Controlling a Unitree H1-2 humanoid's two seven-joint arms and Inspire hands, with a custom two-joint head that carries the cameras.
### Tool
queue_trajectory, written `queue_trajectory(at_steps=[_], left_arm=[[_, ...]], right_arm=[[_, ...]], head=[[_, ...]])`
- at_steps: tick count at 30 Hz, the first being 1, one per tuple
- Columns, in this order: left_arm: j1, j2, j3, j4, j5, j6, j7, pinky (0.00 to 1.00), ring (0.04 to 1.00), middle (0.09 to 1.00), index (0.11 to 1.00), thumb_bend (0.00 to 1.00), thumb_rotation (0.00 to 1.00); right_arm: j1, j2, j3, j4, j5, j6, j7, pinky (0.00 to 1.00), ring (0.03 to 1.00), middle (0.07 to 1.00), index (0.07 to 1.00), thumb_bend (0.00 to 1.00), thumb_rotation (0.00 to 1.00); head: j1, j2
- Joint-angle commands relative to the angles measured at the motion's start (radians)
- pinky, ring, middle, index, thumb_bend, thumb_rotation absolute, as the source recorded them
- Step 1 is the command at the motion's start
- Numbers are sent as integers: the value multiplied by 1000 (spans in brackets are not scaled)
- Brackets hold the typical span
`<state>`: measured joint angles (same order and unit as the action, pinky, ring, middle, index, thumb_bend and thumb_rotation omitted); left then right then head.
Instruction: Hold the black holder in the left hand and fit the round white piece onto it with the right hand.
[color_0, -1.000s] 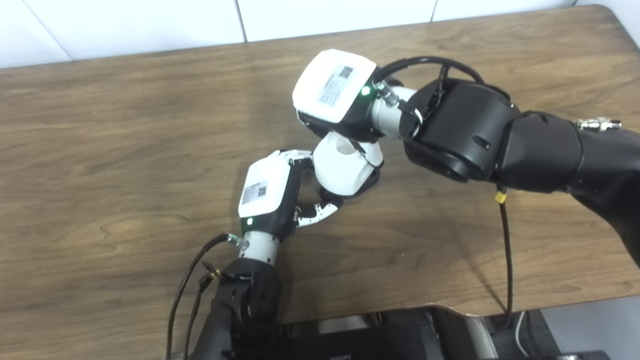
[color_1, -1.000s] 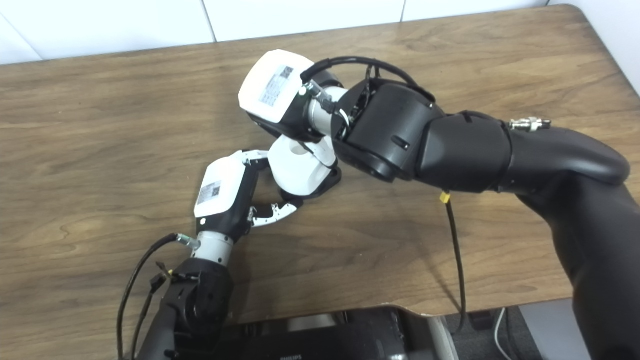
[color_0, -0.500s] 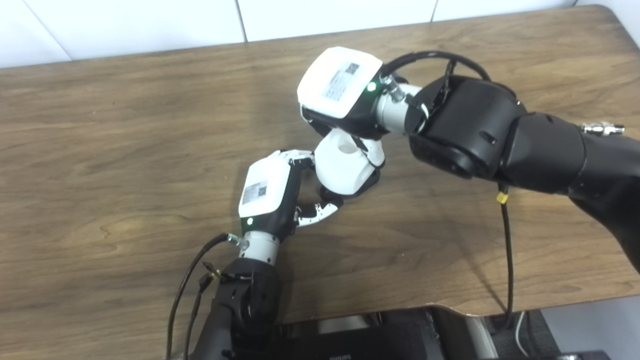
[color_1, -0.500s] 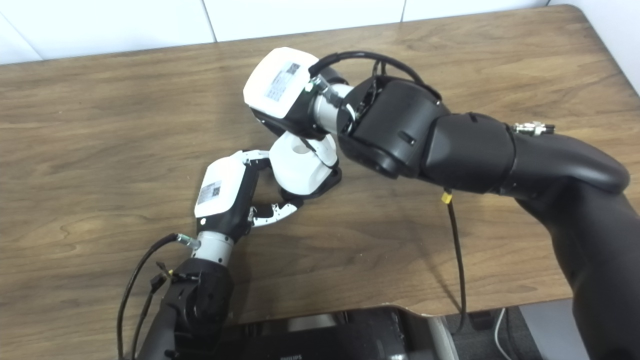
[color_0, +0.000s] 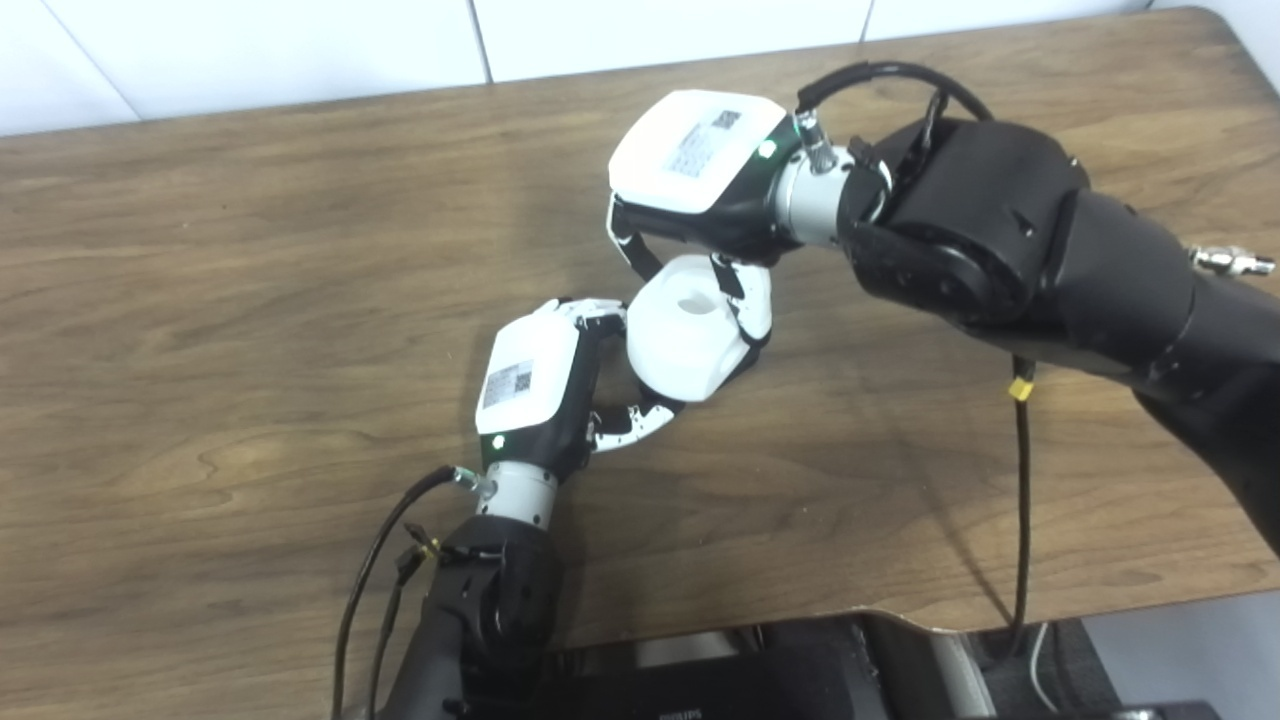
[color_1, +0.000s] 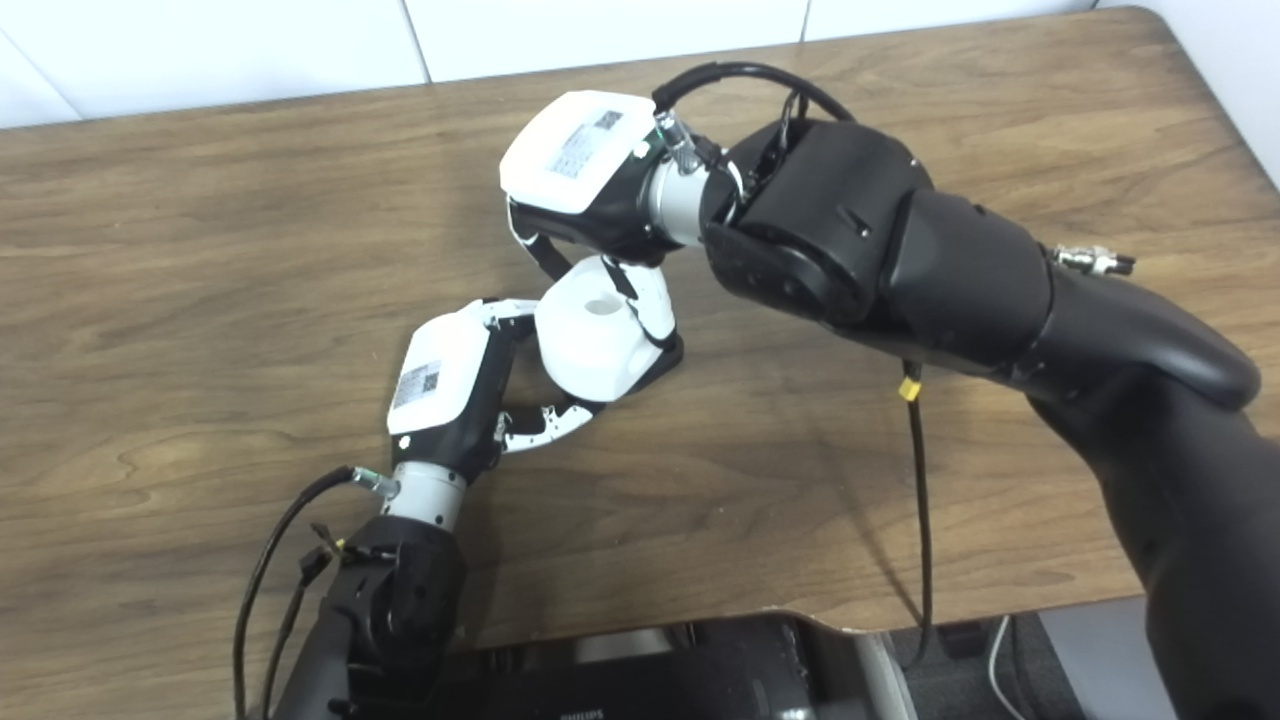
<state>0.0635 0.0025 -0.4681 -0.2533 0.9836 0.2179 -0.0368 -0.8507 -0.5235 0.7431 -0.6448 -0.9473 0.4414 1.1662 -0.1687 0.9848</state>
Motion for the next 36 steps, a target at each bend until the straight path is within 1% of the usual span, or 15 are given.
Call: queue_trajectory(at_steps=[1,5,9,11,15,18,27,33,36], left_arm=[[-15,-3,1,-25,8,-21,20,871,800,748,483,520,56],[-15,-1,0,-27,7,-24,20,868,796,745,483,519,56],[-15,-2,0,-30,10,-18,16,869,800,746,483,519,56],[-15,-3,1,-30,8,-17,15,875,803,747,483,519,56],[-15,-3,2,-31,5,-17,15,880,806,747,483,520,55],[-16,-2,2,-31,4,-18,13,879,807,749,483,520,54],[-16,-4,-1,-32,9,-18,15,877,804,747,483,520,55],[-17,-6,0,-31,5,-18,15,876,808,748,483,519,56],[-19,-5,0,-28,9,-19,18,875,807,747,483,519,56]], right_arm=[[-71,-25,-22,-3,6,28,104,641,859,745,479,525,135],[-72,-26,-27,-4,10,28,104,620,840,730,479,525,136],[-77,-26,-29,2,10,28,104,622,834,742,481,525,136],[-82,-27,-27,7,2,28,104,606,821,734,481,525,136],[-87,-26,-28,9,-12,28,104,592,849,747,482,525,137],[-86,-24,-29,9,-17,28,104,571,838,733,480,524,136],[-61,-11,-37,5,-31,28,104,602,845,757,480,525,136],[-50,-3,-32,4,-40,28,104,623,854,746,479,525,136],[-39,8,-34,3,-50,28,104,643,879,775,480,525,136]], head=[[-1,1],[0,3],[-3,6],[-3,6],[-3,6],[-3,6],[0,8],[2,8],[2,8]])
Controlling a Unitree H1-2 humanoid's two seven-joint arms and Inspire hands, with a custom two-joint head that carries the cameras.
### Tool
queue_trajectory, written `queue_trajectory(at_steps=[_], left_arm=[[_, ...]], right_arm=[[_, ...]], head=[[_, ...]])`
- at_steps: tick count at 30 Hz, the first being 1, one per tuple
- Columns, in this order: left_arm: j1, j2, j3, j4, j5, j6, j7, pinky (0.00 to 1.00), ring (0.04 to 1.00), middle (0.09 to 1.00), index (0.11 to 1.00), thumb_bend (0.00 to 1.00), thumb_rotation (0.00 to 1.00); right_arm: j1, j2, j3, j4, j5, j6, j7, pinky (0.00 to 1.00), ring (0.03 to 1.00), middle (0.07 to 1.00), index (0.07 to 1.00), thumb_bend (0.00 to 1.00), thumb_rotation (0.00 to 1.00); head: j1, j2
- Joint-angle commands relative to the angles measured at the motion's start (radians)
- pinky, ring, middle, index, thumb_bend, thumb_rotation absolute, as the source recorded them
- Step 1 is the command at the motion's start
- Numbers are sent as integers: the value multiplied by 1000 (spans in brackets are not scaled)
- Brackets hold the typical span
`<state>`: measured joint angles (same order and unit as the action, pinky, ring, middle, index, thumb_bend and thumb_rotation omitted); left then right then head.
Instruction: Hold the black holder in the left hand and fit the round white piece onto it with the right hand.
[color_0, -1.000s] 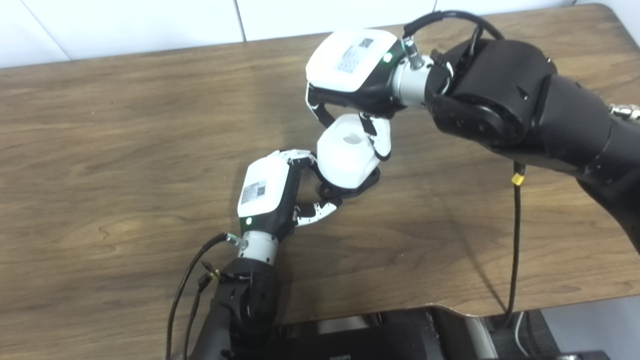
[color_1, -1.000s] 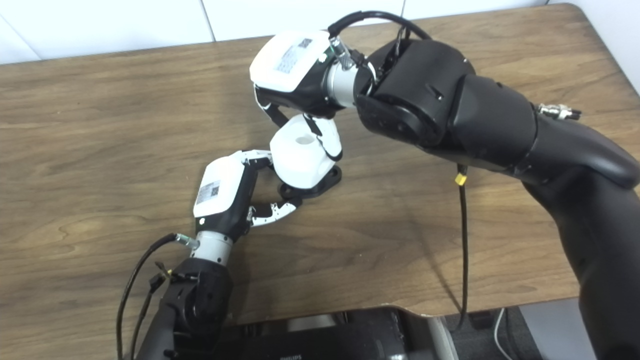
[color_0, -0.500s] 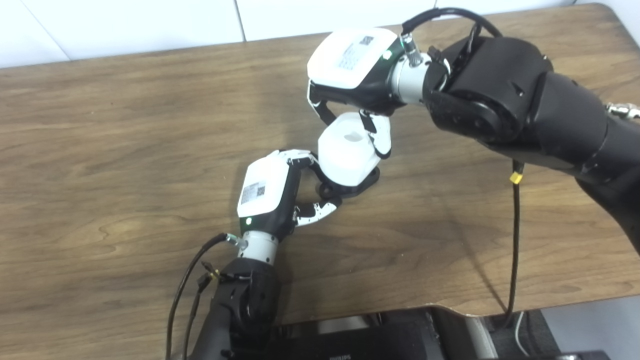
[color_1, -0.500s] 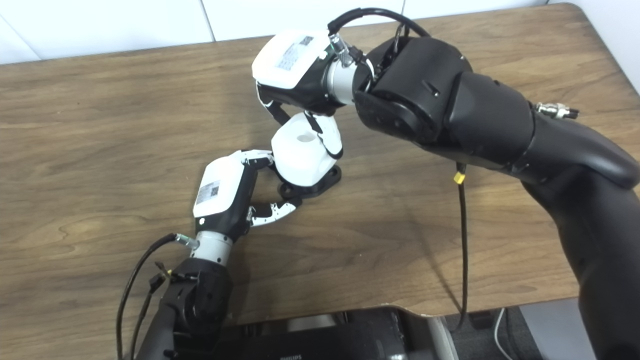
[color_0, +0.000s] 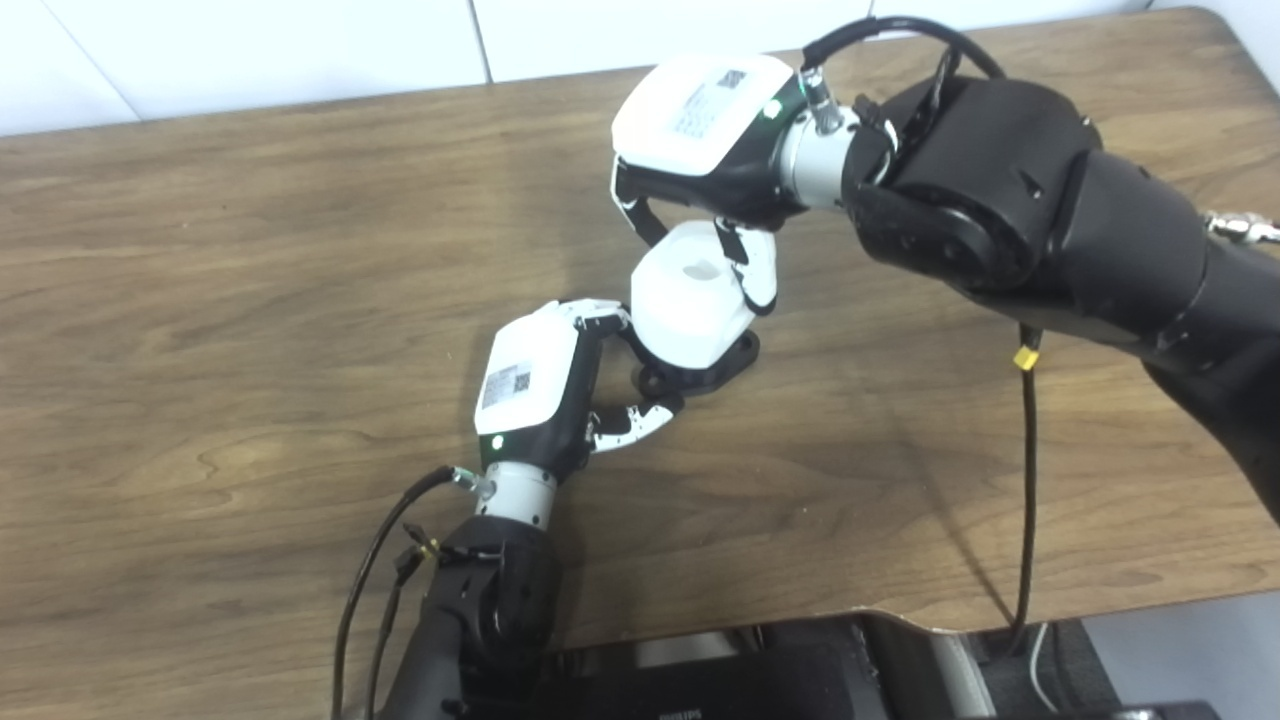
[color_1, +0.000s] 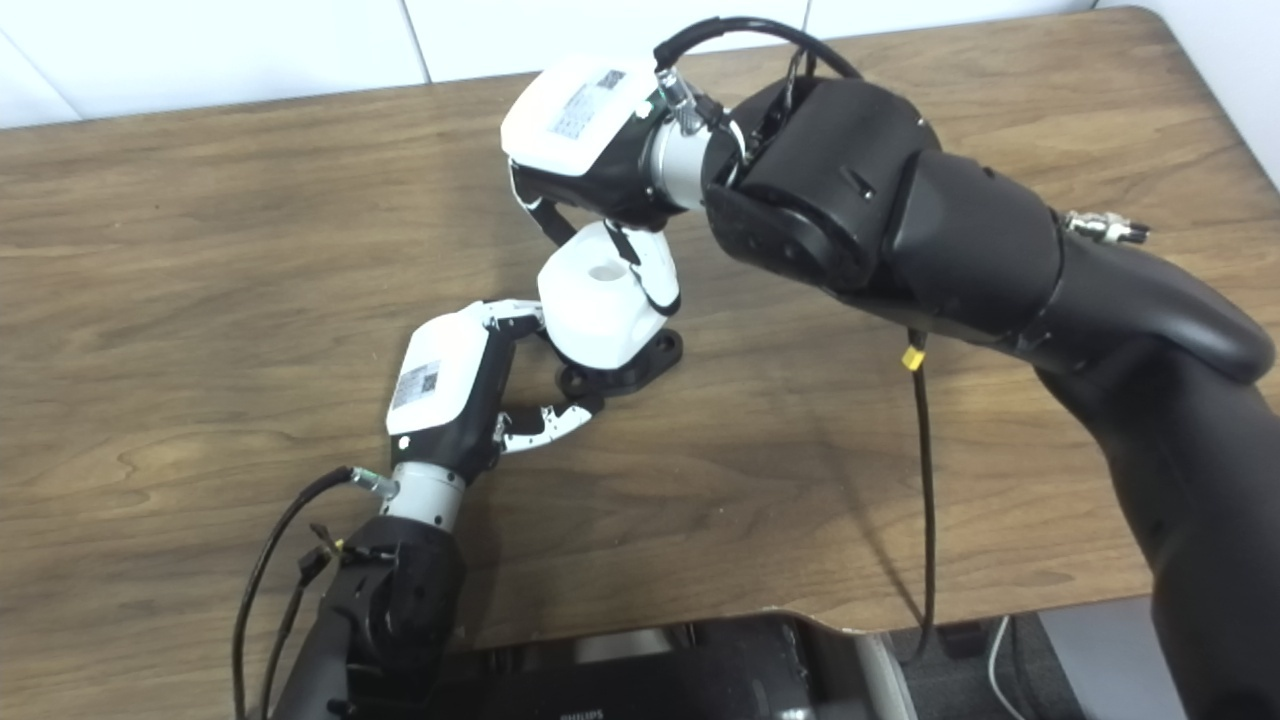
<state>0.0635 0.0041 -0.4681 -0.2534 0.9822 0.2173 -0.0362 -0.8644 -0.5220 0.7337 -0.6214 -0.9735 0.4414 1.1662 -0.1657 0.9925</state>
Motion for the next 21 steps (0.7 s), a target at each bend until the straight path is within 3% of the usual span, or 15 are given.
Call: queue_trajectory(at_steps=[1,21], left_arm=[[-19,-7,-1,-28,11,-17,16,876,808,748,483,519,56],[-19,-10,-1,-32,13,-16,18,879,808,747,483,519,56]], right_arm=[[-22,9,-24,-21,-29,28,104,645,885,781,480,525,136],[34,31,-32,-15,-66,28,104,645,843,740,481,524,134]], head=[[0,0],[0,3]])
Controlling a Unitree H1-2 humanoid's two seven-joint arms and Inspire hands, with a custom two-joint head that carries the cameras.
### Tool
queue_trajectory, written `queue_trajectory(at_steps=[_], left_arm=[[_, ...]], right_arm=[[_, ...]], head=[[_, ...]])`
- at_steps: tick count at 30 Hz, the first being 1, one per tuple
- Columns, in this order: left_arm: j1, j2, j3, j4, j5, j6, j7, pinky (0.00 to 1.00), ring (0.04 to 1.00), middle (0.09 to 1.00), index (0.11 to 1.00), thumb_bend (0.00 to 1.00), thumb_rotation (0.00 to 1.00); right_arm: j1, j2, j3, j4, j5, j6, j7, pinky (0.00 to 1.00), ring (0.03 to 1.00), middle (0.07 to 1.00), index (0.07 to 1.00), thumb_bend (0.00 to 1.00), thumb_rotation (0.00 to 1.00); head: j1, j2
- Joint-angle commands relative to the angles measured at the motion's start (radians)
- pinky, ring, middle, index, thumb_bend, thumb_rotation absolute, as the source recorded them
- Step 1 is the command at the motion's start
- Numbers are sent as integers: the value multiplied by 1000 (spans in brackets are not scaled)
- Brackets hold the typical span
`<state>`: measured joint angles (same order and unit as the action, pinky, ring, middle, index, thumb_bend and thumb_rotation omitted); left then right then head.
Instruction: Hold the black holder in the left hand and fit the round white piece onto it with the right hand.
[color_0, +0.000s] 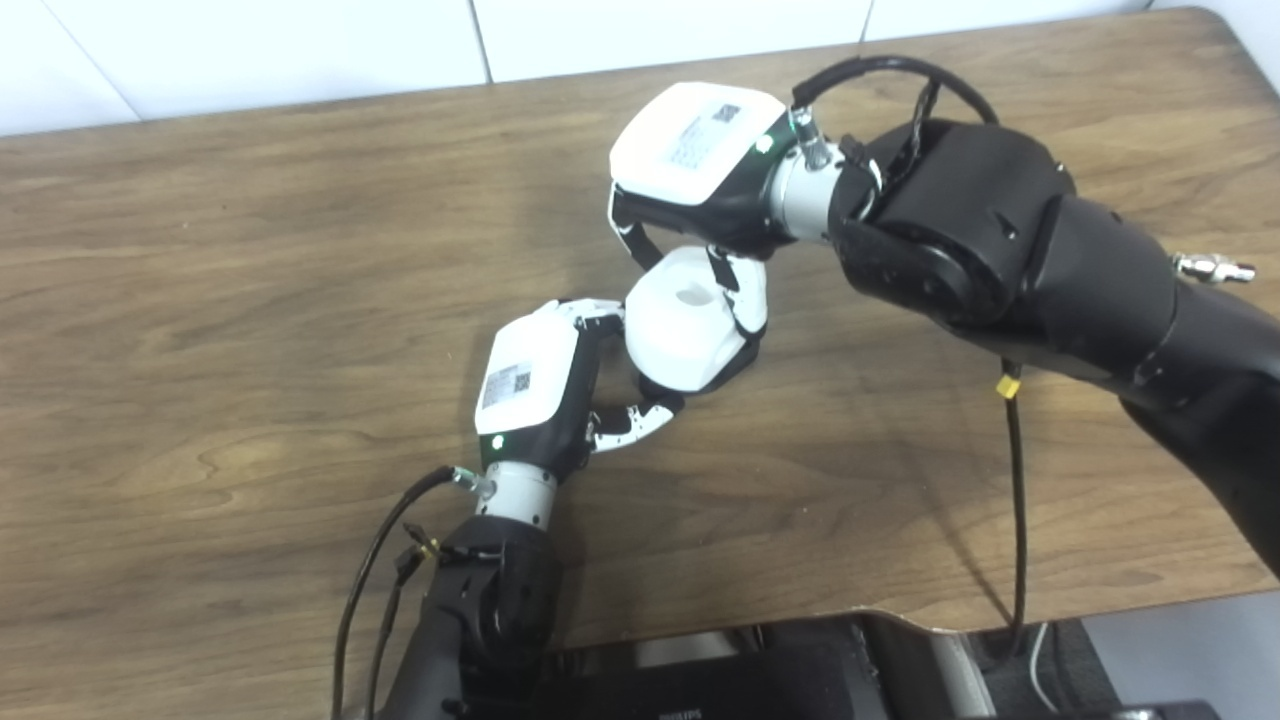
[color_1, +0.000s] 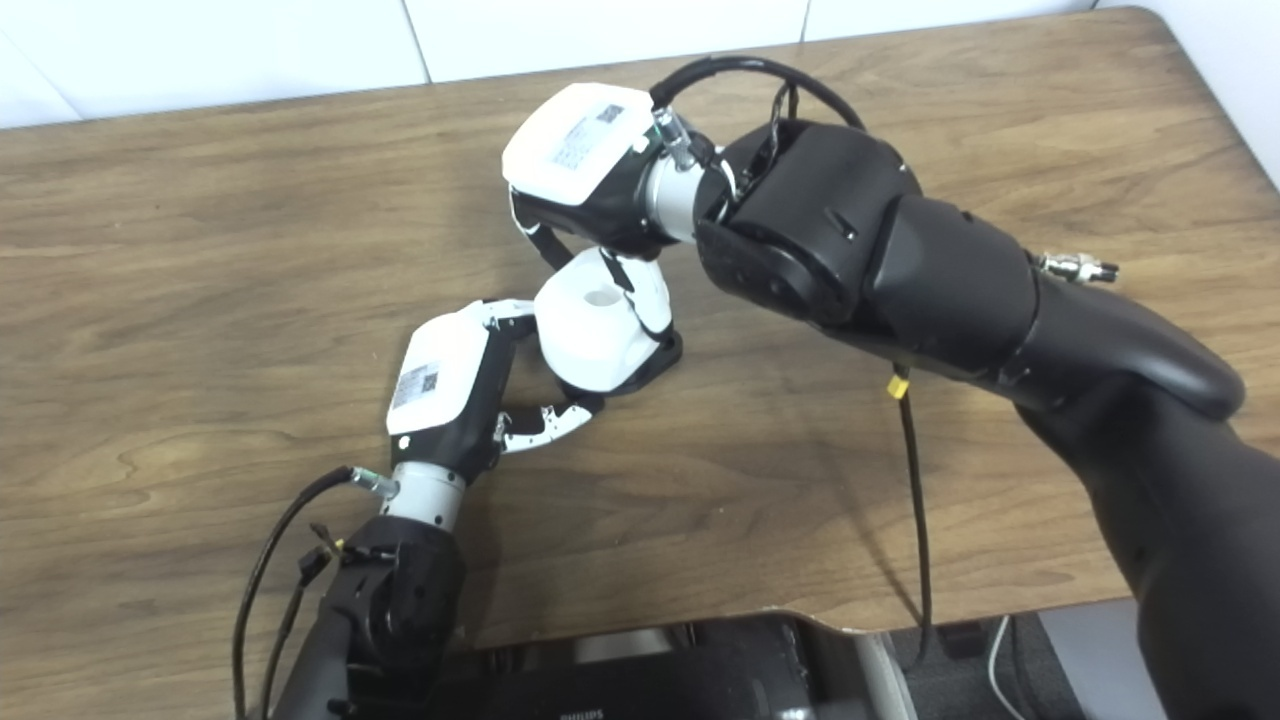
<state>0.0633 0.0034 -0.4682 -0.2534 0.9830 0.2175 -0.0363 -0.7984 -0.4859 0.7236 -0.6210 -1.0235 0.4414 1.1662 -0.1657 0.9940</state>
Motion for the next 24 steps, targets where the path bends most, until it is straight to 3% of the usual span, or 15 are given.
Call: queue_trajectory(at_steps=[1,24], left_arm=[[-19,-10,-1,-32,12,-16,18,878,807,747,483,519,56],[-20,-19,1,-44,12,-10,16,869,807,747,483,521,55]], right_arm=[[-32,-7,-18,-15,-16,28,104,646,840,735,481,524,134],[-12,-10,32,-15,-55,28,104,626,848,733,482,523,129]], head=[[0,2],[3,3]])
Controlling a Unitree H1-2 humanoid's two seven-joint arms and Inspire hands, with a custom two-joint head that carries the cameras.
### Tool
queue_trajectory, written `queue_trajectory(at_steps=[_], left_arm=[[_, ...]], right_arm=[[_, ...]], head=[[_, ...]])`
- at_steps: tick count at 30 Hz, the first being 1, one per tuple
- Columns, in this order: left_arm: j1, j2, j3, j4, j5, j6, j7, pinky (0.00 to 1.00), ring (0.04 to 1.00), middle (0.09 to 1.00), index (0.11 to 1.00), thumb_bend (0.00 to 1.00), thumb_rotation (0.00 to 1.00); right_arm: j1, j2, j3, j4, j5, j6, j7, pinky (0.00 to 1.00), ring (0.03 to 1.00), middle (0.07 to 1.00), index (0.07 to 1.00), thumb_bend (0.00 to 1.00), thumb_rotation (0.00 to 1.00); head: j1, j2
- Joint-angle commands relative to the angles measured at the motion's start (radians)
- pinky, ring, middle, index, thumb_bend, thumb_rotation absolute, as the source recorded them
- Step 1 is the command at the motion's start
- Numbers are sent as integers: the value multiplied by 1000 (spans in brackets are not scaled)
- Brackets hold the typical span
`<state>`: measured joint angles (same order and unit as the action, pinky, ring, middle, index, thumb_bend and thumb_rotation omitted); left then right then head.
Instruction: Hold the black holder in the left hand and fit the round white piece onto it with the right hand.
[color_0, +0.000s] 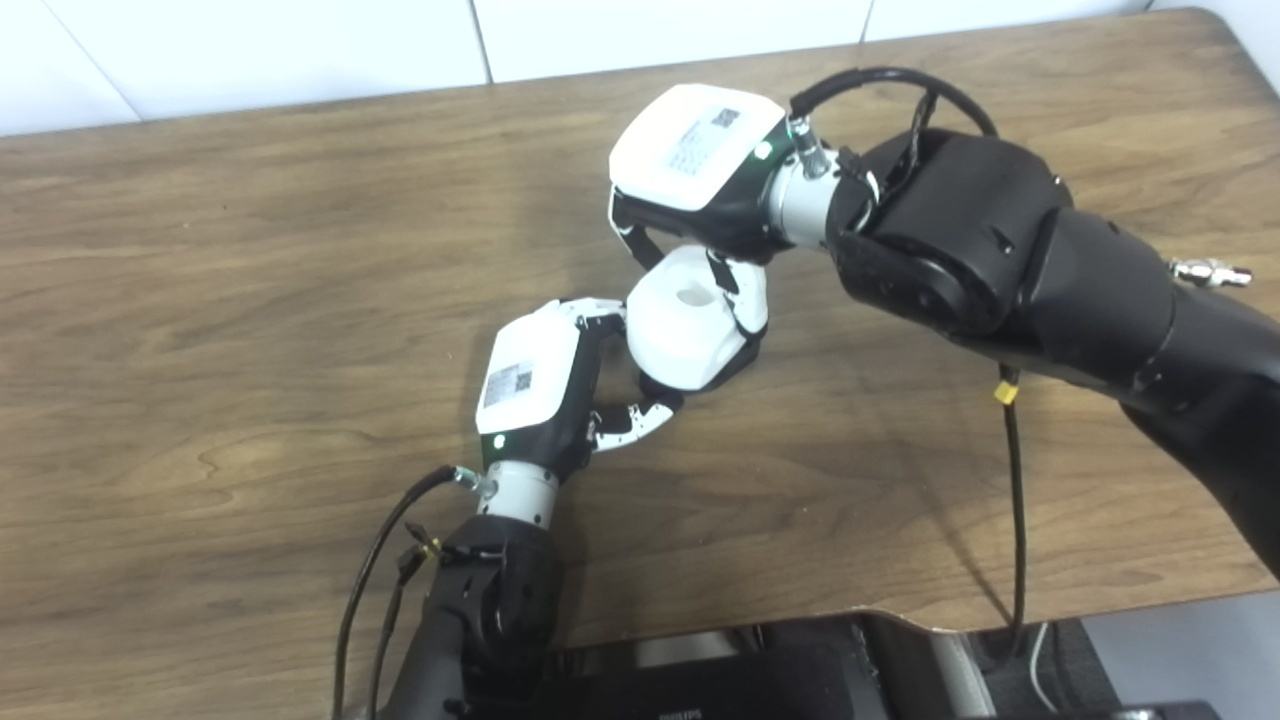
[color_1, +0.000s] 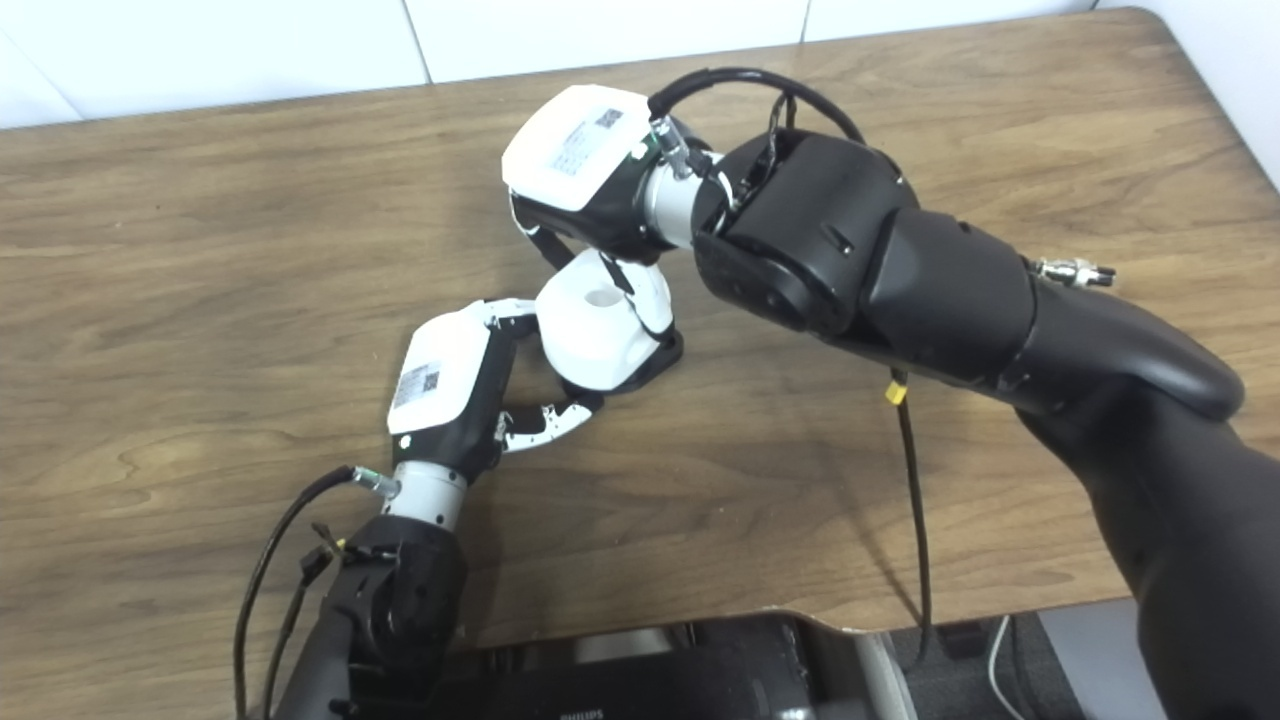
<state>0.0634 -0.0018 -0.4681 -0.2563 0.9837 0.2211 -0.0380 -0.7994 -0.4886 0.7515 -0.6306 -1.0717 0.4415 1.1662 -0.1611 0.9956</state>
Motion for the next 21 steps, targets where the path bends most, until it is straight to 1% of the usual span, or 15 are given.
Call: queue_trajectory(at_steps=[1,5,11,15,17,18,21], left_arm=[[-19,-13,1,-40,12,-14,17,865,806,746,483,521,55],[-18,-13,0,-41,10,-12,14,875,808,747,483,520,55],[-18,-10,-1,-38,10,-17,16,880,805,745,483,519,56],[-18,-10,-1,-34,8,-18,18,882,806,745,483,519,56],[-18,-8,-1,-33,9,-19,18,881,806,745,483,519,56],[-18,-7,-1,-32,10,-19,18,880,806,745,483,518,57],[-18,-5,0,-30,9,-21,20,883,809,746,483,519,56]], right_arm=[[-10,-6,5,-4,-8,28,104,626,854,742,482,523,129],[-12,0,-3,-2,-12,28,104,652,859,745,482,523,129],[-21,5,-20,0,-8,28,104,622,858,752,484,524,133],[-24,6,-44,2,3,28,104,642,851,746,482,524,134],[-32,0,-40,4,4,28,104,643,838,735,481,524,134],[-38,-4,-35,6,3,28,104,629,833,732,482,525,136],[-54,-14,-31,5,14,28,104,612,837,736,482,525,137]], head=[[-1,-2],[-2,-1],[-2,-2],[-2,-2],[-2,-4],[-4,-4],[-6,-5]])
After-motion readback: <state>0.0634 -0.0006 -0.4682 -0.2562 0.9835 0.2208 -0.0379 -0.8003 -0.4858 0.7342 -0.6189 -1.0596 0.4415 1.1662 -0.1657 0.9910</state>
